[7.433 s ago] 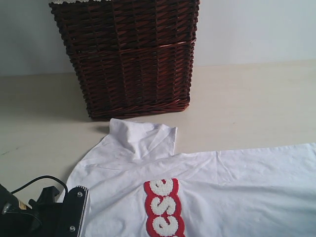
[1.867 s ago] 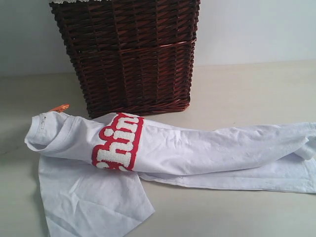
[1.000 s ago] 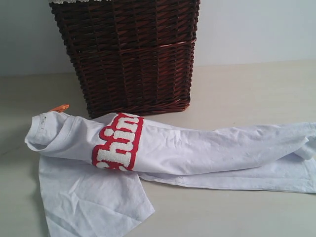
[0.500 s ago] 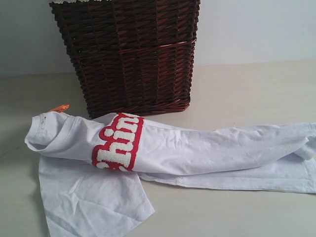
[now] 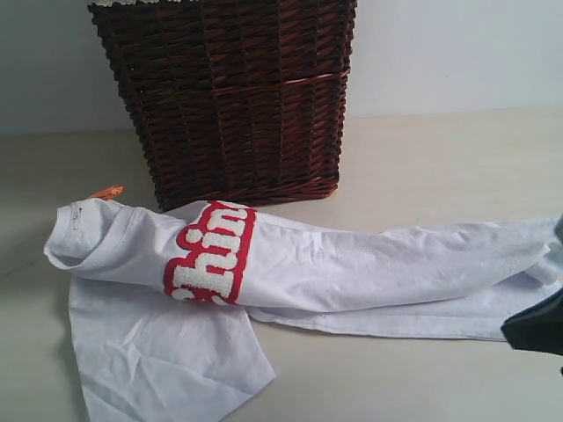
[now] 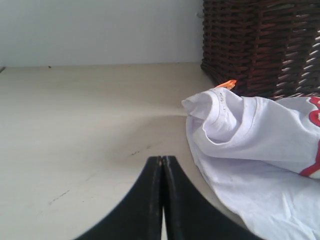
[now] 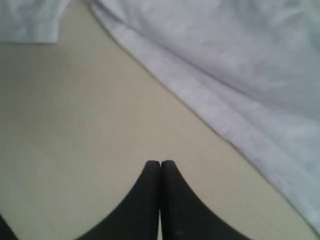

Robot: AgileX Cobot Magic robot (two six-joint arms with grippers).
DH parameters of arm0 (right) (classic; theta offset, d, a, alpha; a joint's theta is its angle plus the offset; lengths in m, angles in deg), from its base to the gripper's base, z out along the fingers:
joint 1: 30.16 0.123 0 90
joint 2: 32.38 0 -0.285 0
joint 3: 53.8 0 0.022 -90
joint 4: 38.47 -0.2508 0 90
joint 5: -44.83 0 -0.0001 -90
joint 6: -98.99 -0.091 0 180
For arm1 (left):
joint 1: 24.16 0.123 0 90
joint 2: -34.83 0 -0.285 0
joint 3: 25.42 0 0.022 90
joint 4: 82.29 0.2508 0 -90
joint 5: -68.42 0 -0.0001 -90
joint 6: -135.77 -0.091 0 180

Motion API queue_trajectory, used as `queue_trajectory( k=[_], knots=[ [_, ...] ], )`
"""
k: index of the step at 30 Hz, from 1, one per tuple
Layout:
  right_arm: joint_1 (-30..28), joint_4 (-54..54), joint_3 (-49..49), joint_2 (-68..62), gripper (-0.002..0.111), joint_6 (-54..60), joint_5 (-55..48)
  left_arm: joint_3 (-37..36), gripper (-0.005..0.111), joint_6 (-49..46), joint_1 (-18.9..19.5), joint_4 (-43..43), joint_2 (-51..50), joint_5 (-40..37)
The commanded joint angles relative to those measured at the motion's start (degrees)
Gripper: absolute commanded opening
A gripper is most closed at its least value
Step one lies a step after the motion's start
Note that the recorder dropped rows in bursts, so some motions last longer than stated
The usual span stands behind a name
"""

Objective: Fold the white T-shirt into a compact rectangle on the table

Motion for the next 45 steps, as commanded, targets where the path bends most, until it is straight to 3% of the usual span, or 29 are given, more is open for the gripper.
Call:
queue_trajectory(
  k=[1, 9, 21, 28, 35, 40, 45],
  knots=[
    [5.42, -0.36, 5.49, -14.39, 0.000, 2.30, 1.86, -0.12, 0.000, -0.29, 0.16, 0.21, 0.37, 1.04],
    [10.89, -0.41, 12.48, -26.77, 0.000, 2.30, 16.89, -0.12, 0.000, -0.29, 0.16, 0.21, 0.37, 1.04],
    [11.27, -5.32, 20.97, -33.63, 0.000, 6.20, 24.08, -0.12, 0.000, -0.29, 0.16, 0.21, 0.37, 1.04],
    [11.27, -10.64, 23.50, -34.24, 0.000, 5.05, 21.59, -0.12, 0.000, -0.29, 0.16, 0.21, 0.37, 1.04],
    [11.85, -1.14, 23.50, -30.78, 0.000, 9.80, -1.49, -0.12, 0.000, -0.29, 0.16, 0.21, 0.37, 1.04],
    [14.81, 12.09, 23.50, -33.22, 0.000, 5.49, 2.06, -0.12, 0.000, -0.29, 0.16, 0.21, 0.37, 1.04],
    [15.24, 9.12, 23.50, -36.43, 0.000, 5.87, 10.58, -0.12, 0.000, -0.29, 0.16, 0.21, 0.37, 1.04]
  ],
)
